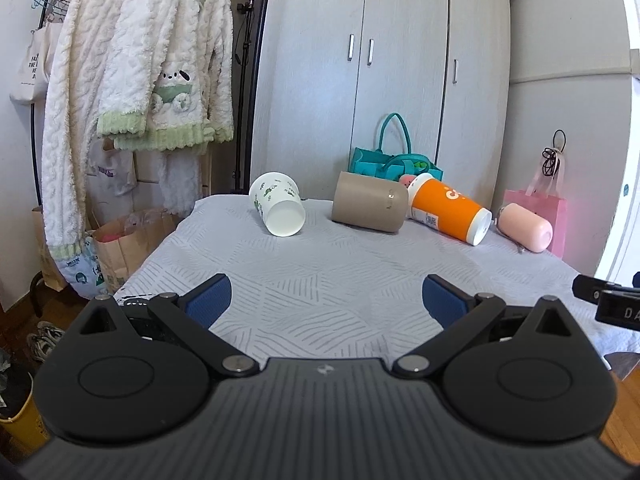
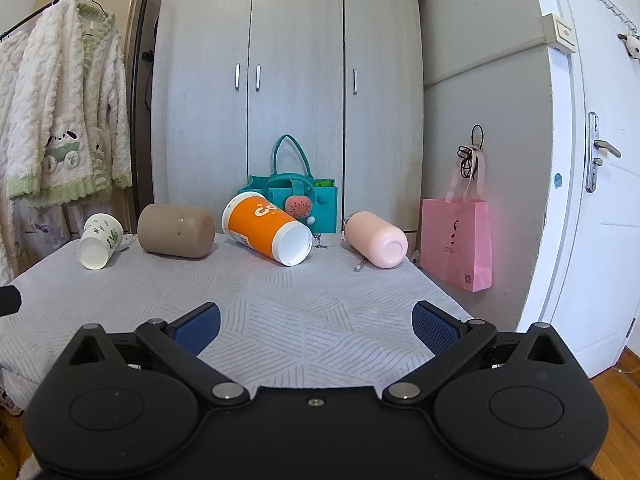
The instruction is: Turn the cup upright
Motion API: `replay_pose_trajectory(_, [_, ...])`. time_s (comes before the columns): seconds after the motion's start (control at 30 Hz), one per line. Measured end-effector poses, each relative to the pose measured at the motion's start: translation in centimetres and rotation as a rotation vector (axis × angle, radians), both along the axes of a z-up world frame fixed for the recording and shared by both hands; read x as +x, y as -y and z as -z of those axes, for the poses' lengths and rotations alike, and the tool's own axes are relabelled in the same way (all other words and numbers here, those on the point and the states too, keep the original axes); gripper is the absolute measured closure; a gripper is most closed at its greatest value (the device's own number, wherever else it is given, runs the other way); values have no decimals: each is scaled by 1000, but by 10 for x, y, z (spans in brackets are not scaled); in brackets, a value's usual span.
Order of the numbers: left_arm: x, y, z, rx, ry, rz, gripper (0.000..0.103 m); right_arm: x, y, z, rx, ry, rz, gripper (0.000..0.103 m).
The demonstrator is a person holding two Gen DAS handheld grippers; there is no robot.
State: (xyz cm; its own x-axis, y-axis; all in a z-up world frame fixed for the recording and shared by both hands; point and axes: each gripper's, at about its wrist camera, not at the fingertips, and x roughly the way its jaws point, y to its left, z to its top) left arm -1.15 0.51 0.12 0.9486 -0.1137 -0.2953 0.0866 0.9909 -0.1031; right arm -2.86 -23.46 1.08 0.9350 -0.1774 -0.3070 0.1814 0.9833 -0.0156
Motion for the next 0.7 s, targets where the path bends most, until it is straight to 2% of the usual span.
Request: replay_pose_trajectory(0.7, [1,4,7,9,-21,1,0,1,-3,2,-4,-12,-2,0])
